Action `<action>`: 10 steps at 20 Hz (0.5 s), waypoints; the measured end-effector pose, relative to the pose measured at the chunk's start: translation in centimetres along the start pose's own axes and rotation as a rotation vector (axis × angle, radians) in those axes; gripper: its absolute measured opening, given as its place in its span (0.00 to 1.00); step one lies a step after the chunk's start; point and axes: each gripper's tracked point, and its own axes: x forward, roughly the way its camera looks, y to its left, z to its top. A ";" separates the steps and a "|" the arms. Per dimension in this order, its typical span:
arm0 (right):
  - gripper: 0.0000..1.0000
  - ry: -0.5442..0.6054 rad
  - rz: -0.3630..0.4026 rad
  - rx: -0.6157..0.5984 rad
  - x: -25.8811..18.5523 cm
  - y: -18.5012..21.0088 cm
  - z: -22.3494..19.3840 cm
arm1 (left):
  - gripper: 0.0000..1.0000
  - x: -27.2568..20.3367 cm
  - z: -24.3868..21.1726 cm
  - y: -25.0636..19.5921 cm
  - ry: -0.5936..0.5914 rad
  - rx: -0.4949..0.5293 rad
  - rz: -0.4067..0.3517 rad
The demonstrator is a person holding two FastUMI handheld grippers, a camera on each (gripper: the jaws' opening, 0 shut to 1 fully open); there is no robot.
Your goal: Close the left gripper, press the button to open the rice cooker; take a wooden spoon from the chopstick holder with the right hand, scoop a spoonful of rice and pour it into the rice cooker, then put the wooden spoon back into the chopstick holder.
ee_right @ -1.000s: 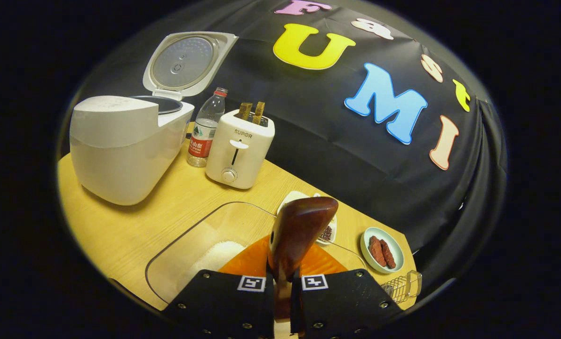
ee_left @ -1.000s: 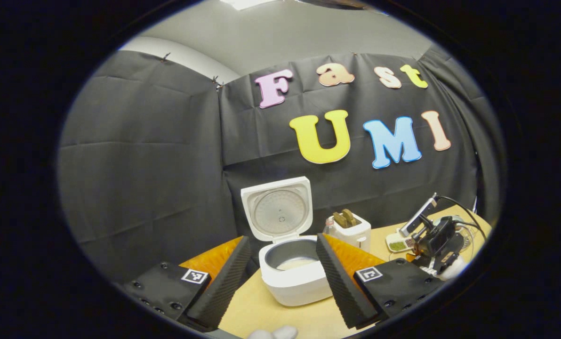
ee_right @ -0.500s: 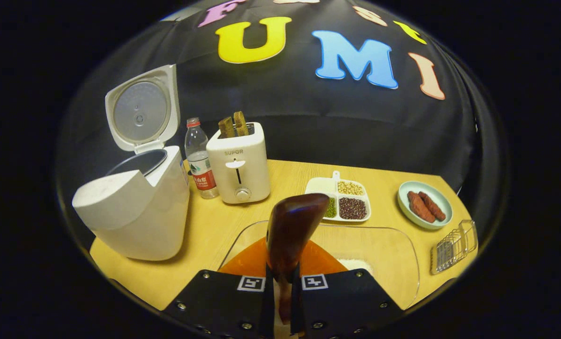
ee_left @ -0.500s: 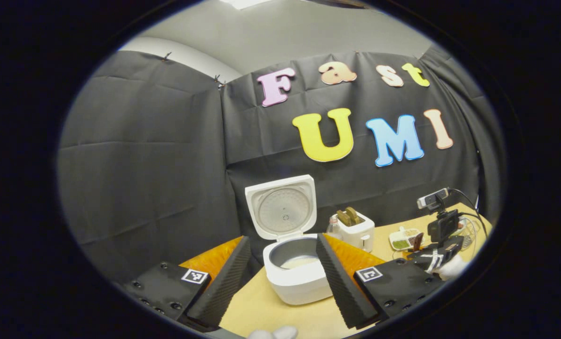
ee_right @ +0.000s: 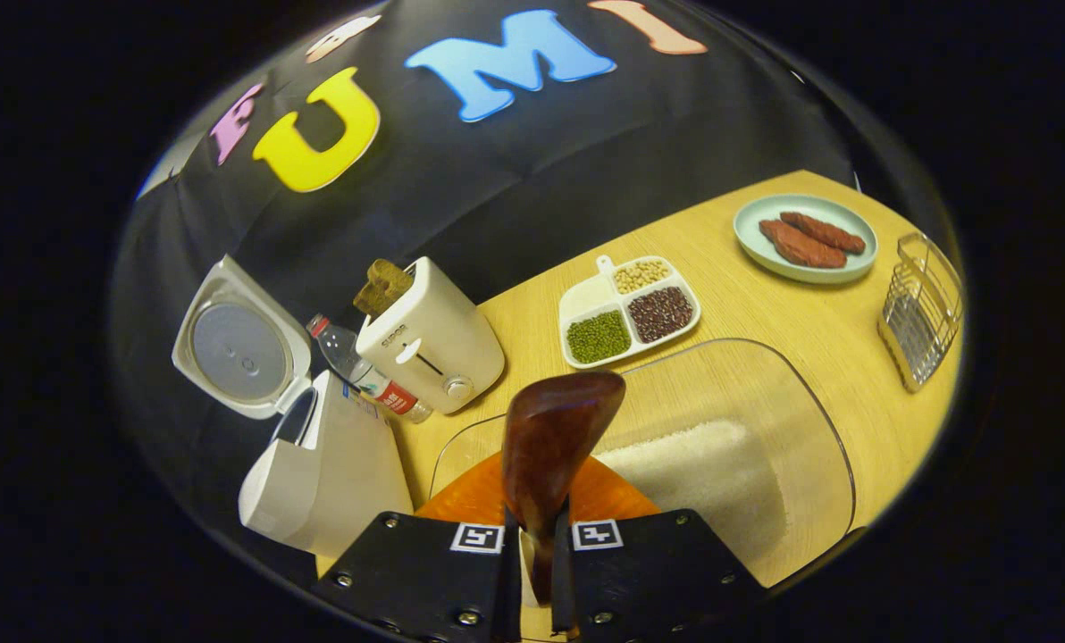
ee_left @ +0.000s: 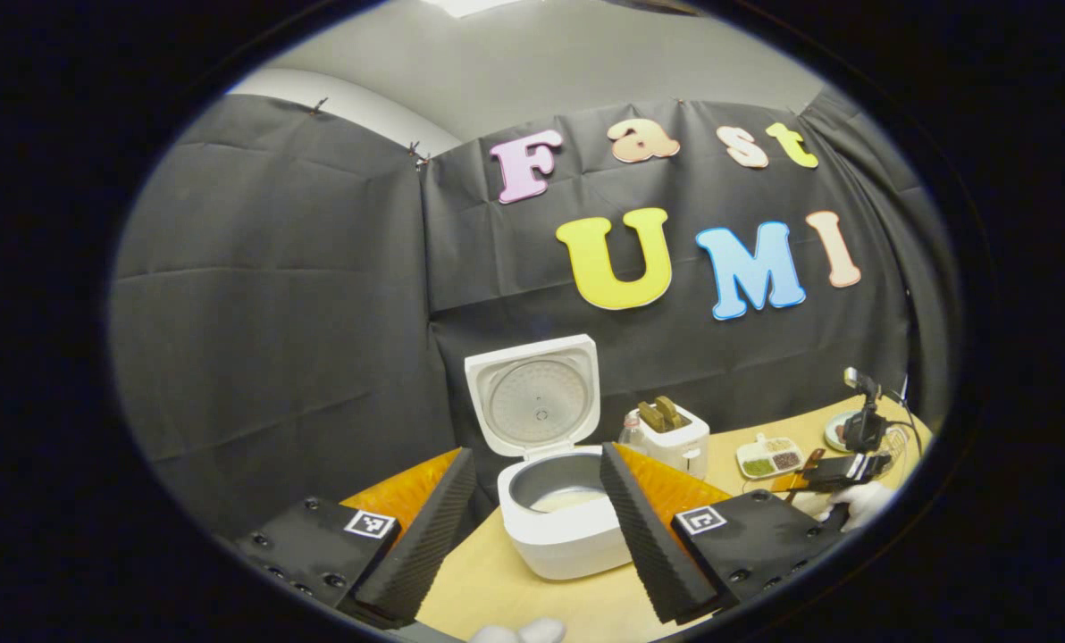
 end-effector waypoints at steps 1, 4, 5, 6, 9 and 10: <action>0.13 -0.001 0.014 0.059 -0.1 -0.4 0.2 | 1.00 0.0 0.2 -0.1 -0.002 -0.002 -0.003; 0.13 -0.034 0.036 0.120 -0.9 -0.9 1.8 | 1.00 0.0 0.7 -0.6 -0.014 0.005 -0.007; 0.14 -0.044 0.047 0.143 -1.3 -0.8 2.3 | 1.00 0.0 1.2 -0.7 -0.019 0.010 -0.008; 0.14 -0.055 0.060 0.169 -1.7 -0.7 3.0 | 1.00 0.0 1.5 -1.0 -0.024 0.013 -0.015; 0.13 -0.092 0.092 0.260 -2.8 -0.9 5.1 | 1.00 -0.3 2.5 -1.5 -0.046 0.023 -0.027; 0.13 -0.102 0.095 0.289 -3.3 -1.1 6.0 | 1.00 -0.1 2.8 -1.6 -0.050 0.024 -0.029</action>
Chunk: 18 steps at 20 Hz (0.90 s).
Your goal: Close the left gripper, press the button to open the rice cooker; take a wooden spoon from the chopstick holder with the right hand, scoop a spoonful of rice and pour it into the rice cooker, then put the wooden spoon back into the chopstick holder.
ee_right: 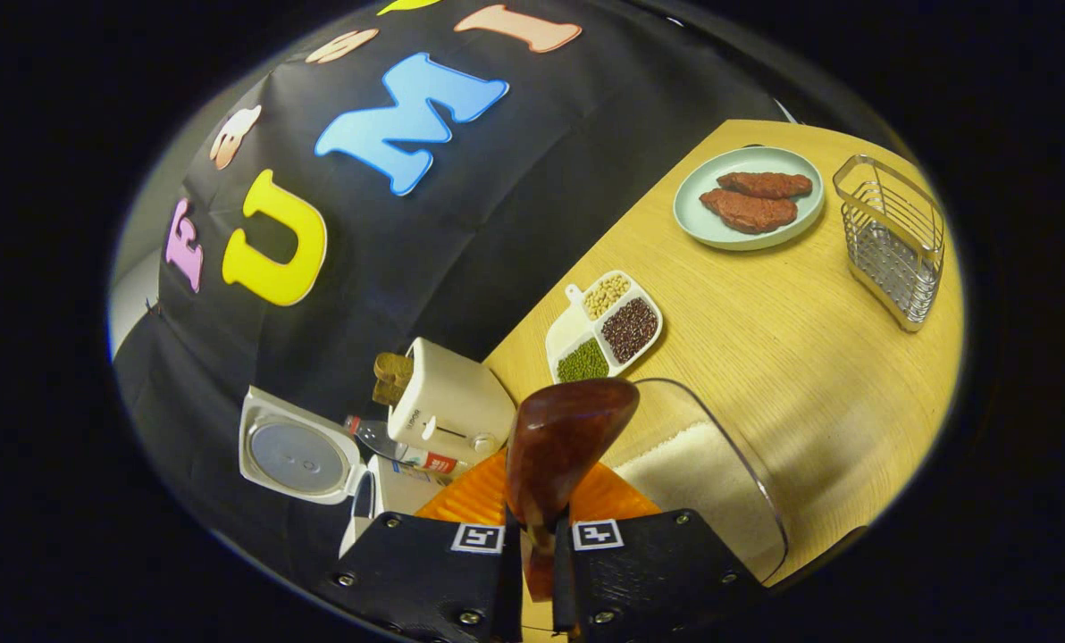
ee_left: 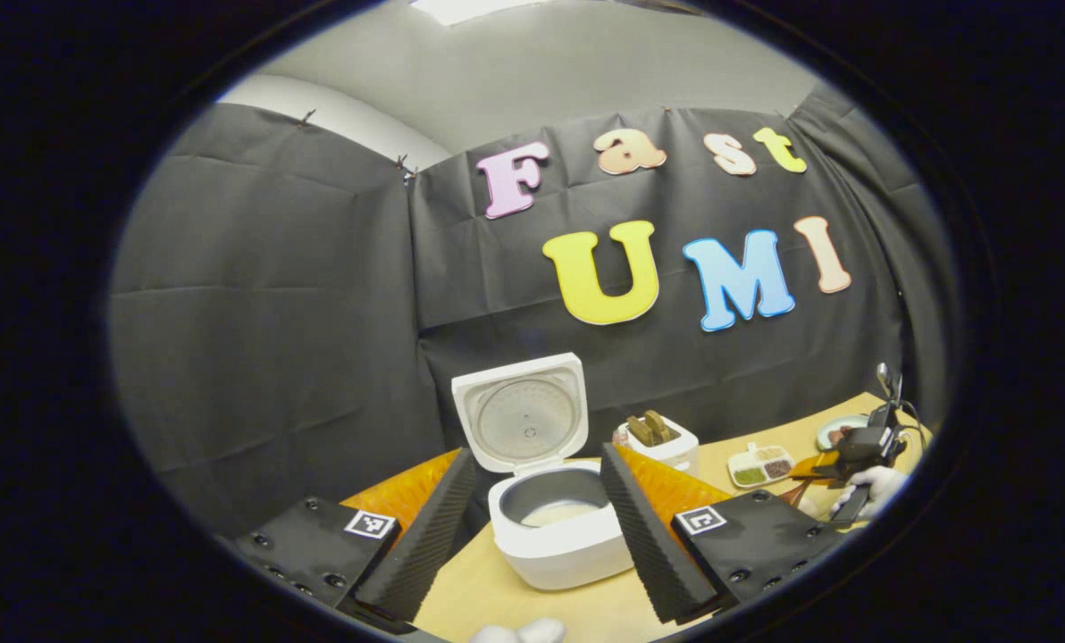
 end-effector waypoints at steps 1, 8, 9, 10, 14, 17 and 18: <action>0.13 -0.010 0.002 0.017 -0.3 -0.1 0.6 | 1.00 0.0 0.4 -0.1 -0.004 -0.009 0.000; 0.13 -0.071 0.011 0.060 -2.4 0.6 4.3 | 0.99 0.1 0.4 -1.4 -0.009 -0.034 -0.030; 0.13 -0.075 0.010 0.065 -2.7 1.0 4.6 | 1.00 0.1 0.3 -1.4 -0.004 -0.038 -0.034; 0.13 -0.079 0.016 0.078 -2.9 1.6 5.0 | 0.98 0.2 0.1 -1.4 -0.001 -0.040 -0.034; 0.13 -0.089 0.057 0.090 -4.0 5.1 5.8 | 0.98 0.2 -0.9 -1.0 0.005 -0.038 -0.030; 0.13 -0.090 0.088 0.122 -4.0 8.8 5.9 | 1.00 -0.1 -1.4 -0.3 0.002 -0.036 -0.020; 0.13 -0.083 0.111 0.120 -4.0 10.6 5.8 | 0.96 -0.3 -1.8 0.0 0.009 -0.032 -0.016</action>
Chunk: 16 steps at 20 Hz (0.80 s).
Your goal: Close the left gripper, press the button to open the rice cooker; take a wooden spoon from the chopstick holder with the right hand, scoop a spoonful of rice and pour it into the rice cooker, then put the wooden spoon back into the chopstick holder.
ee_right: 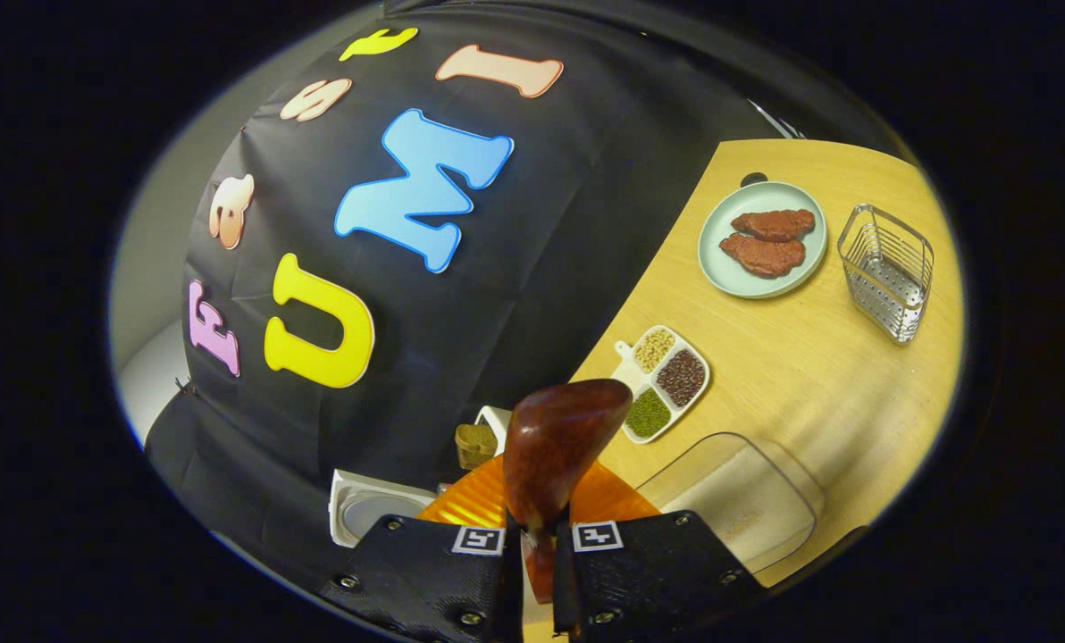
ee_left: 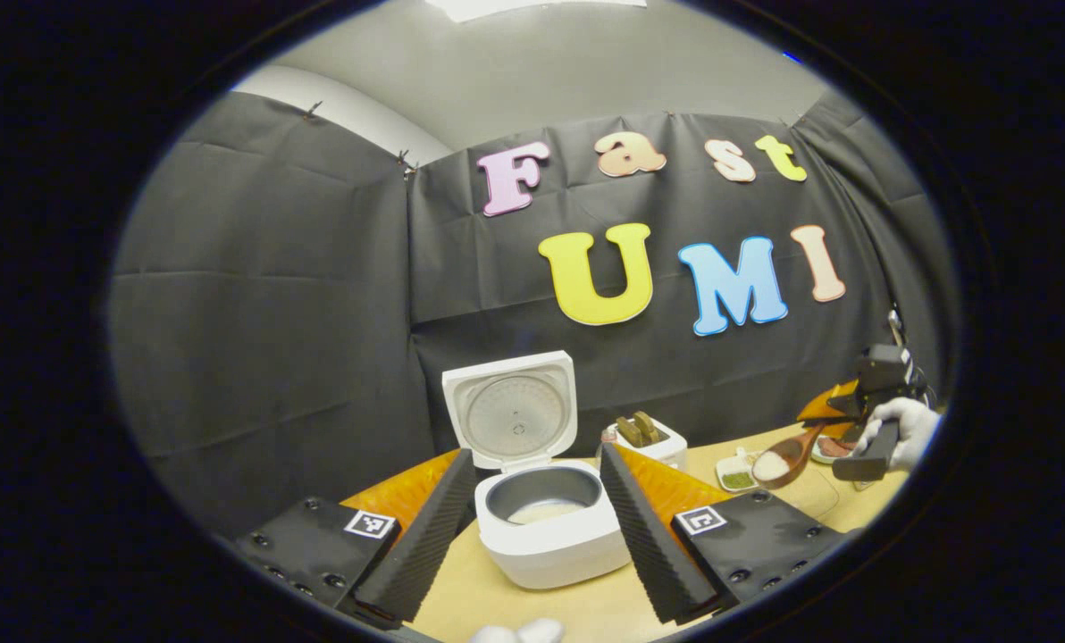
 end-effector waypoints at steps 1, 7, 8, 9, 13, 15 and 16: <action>0.13 0.009 0.015 -0.002 0.3 1.7 -0.5 | 0.96 -0.1 -0.3 0.0 0.004 -0.001 -0.002; 0.13 0.050 0.101 0.007 3.3 10.9 -4.9 | 1.00 -1.0 -1.1 1.8 0.005 -0.001 0.028; 0.13 0.067 0.113 0.002 3.9 12.2 -6.0 | 1.00 -1.2 -1.1 2.2 0.003 0.000 0.039; 0.13 0.084 0.125 -0.005 4.4 13.4 -7.4 | 1.00 -1.4 -1.0 2.6 -0.002 0.004 0.051; 0.13 0.160 0.153 -0.014 7.2 17.6 -13.3 | 1.00 -2.2 -1.0 4.3 -0.014 0.010 0.105; 0.13 0.198 0.160 -0.029 8.8 18.8 -16.6 | 0.99 -2.3 -1.4 5.0 -0.007 0.005 0.125; 0.13 0.221 0.153 -0.037 9.7 19.0 -18.3 | 0.99 -2.3 -1.7 5.3 -0.001 0.004 0.132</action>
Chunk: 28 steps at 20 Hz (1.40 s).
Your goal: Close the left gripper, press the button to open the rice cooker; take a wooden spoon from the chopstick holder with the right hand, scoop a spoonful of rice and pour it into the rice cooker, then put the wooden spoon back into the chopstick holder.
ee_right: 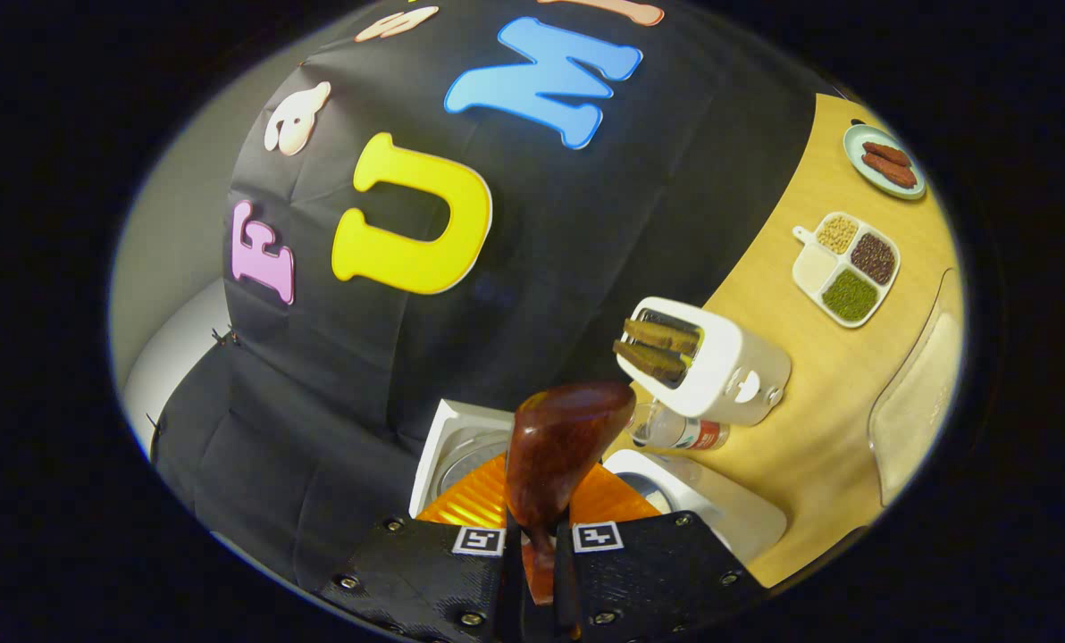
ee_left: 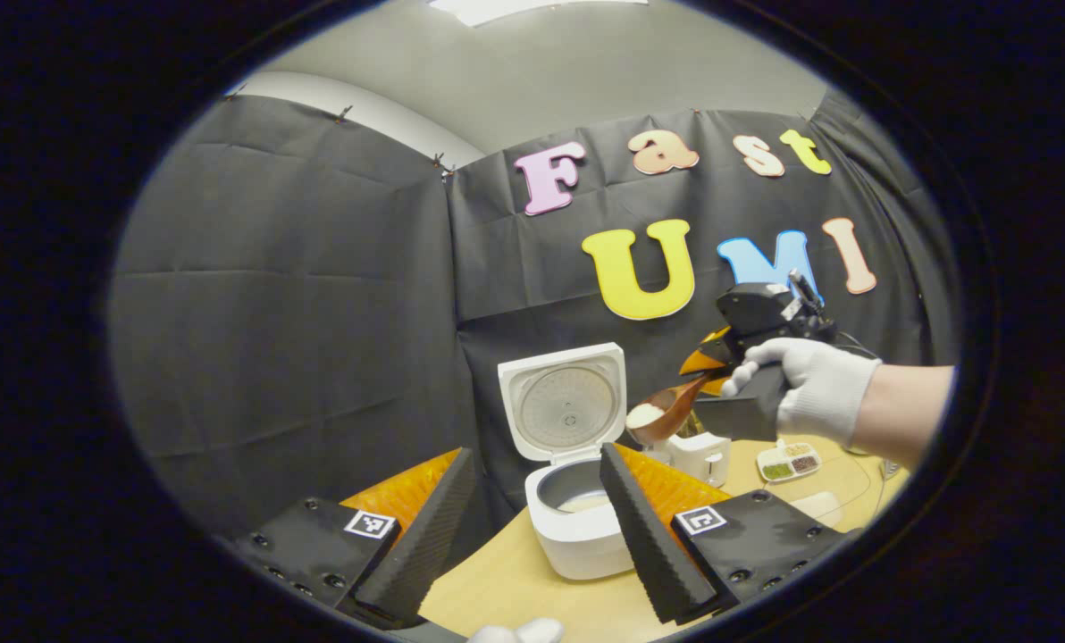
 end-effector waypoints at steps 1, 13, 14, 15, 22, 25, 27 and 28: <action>0.13 0.017 -0.002 -0.010 1.2 0.3 -1.4 | 0.98 -0.1 -0.2 0.4 0.007 0.002 0.014; 0.13 0.008 -0.120 -0.309 6.5 -3.5 -5.9 | 0.96 0.4 -3.7 4.0 0.083 -0.005 0.109; 0.13 -0.004 -0.129 -0.359 6.7 -3.4 -5.7 | 0.96 0.4 -4.2 4.2 0.092 0.000 0.116; 0.13 -0.017 -0.131 -0.414 6.7 -3.3 -5.7 | 0.96 0.3 -4.2 4.4 0.096 0.003 0.121; 0.13 -0.072 -0.144 -0.767 7.1 -2.3 -6.8 | 1.00 0.5 -4.6 3.6 0.110 0.006 0.117; 0.13 -0.110 -0.114 -0.917 7.2 -1.0 -7.5 | 0.96 0.4 -4.3 3.7 0.098 0.015 0.124; 0.13 -0.130 -0.086 -1.013 7.1 0.0 -7.9 | 0.98 0.3 -4.1 3.8 0.095 0.021 0.129; 0.13 -0.136 -0.075 -1.061 7.1 0.4 -8.3 | 0.96 0.2 -4.1 3.9 0.094 0.020 0.129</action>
